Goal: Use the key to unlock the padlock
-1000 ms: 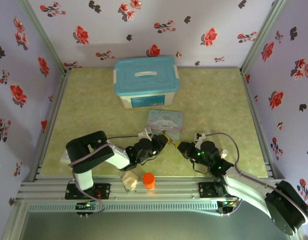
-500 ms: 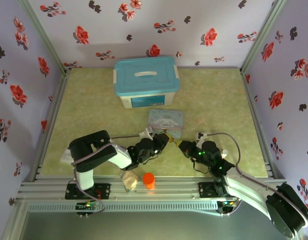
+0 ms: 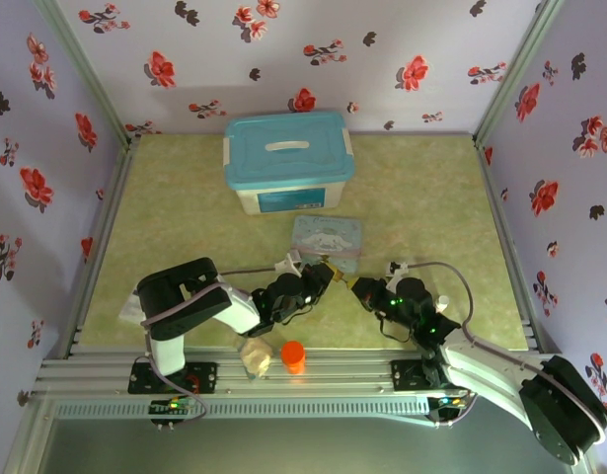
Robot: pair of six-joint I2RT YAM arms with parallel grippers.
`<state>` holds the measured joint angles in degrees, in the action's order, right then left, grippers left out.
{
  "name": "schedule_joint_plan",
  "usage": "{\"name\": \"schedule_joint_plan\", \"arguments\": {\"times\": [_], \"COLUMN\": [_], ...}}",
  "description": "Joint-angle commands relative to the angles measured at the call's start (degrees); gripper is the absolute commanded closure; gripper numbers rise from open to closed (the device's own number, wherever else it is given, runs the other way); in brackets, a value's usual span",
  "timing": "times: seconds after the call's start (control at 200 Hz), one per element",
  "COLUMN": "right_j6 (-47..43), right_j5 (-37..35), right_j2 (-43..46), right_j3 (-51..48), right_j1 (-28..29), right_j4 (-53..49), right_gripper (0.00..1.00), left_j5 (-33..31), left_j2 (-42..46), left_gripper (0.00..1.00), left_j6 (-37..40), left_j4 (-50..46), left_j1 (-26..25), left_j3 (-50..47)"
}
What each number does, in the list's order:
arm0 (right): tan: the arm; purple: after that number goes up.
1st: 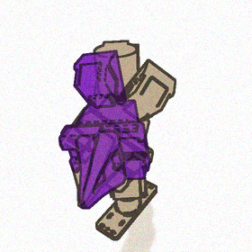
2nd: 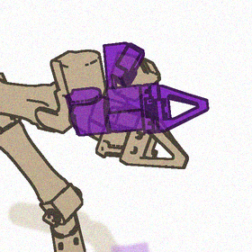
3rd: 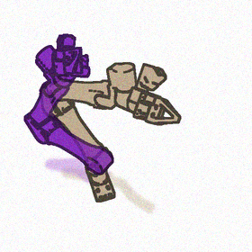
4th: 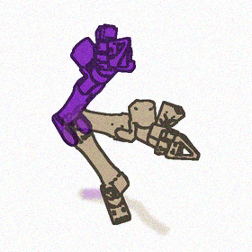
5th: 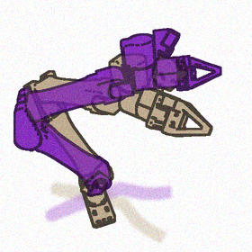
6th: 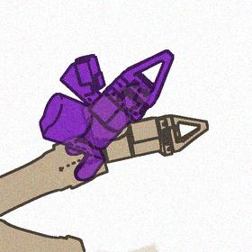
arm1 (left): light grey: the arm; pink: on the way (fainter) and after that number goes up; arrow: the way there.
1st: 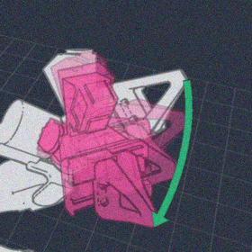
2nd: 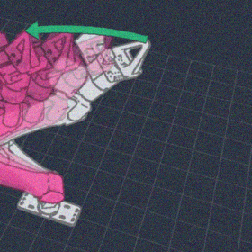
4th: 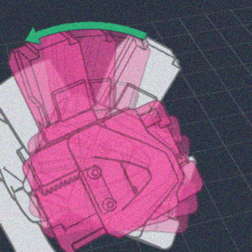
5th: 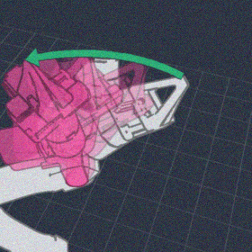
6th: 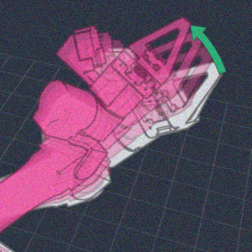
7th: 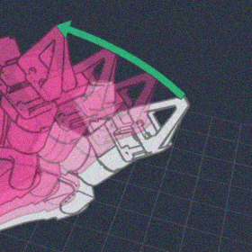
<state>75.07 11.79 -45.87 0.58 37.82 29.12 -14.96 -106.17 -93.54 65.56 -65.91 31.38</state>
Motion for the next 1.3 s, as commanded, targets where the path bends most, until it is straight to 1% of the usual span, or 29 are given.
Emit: {"name": "schedule_joint_plan", "arguments": {"times": [0.0, 0.12, 0.44, 0.605, 0.685, 0.81, 0.94, 1.055, 1.295], "right_j6": [0.4, 0.8, 3.8, 5.0, 4.5, 3.5, 2.3, 3.6, 4.5], "right_j5": [-1.1, -0.6, 0.7, 2.5, 3.7, 8.7, 12.1, 14.1, 14.9], "right_j2": [0.7, 0.9, -5.7, -8.3, -8.4, -8.4, -8.9, -12.0, -18.1], "right_j3": [-0.4, -0.1, -0.2, -0.4, -1.0, -0.6, 1.8, 2.1, 2.6], "right_j1": [-0.5, -0.5, -0.5, -1.0, -2.6, -5.9, -6.4, -6.4, -6.3], "right_j4": [4.1, 4.8, 15.6, 21.6, 21.1, 20.4, 17.1, 21.2, 27.1], "right_gripper": [1.0, 1.0, 1.0, 1.0, 1.0, 1.0, 1.0, 1.0, 1.0], "left_j5": [2.7, 3.2, 3.4, 3.4, 3.5, 3.7, 4.2, 4.5, 5.4], "left_j2": [-0.1, -1.3, -0.8, -1.5, -1.3, -0.3, -0.5, -0.6, -0.4], "left_gripper": [1.0, 1.0, 1.0, 1.0, 1.0, 1.0, 1.0, 1.0, 1.0], "left_j6": [-0.2, -1.0, -0.3, -0.8, -0.4, 0.5, 0.6, 0.6, 0.9], "left_j4": [5.0, 5.6, 5.6, 6.2, 7.0, 6.3, 6.7, 6.9, 7.1], "left_j1": [-1.9, -2.0, -2.3, -2.2, -2.2, -2.3, -2.2, -2.1, -2.0], "left_j3": [1.8, 2.4, 2.7, 2.2, 1.9, 1.9, 2.1, 2.5, 2.9]}}
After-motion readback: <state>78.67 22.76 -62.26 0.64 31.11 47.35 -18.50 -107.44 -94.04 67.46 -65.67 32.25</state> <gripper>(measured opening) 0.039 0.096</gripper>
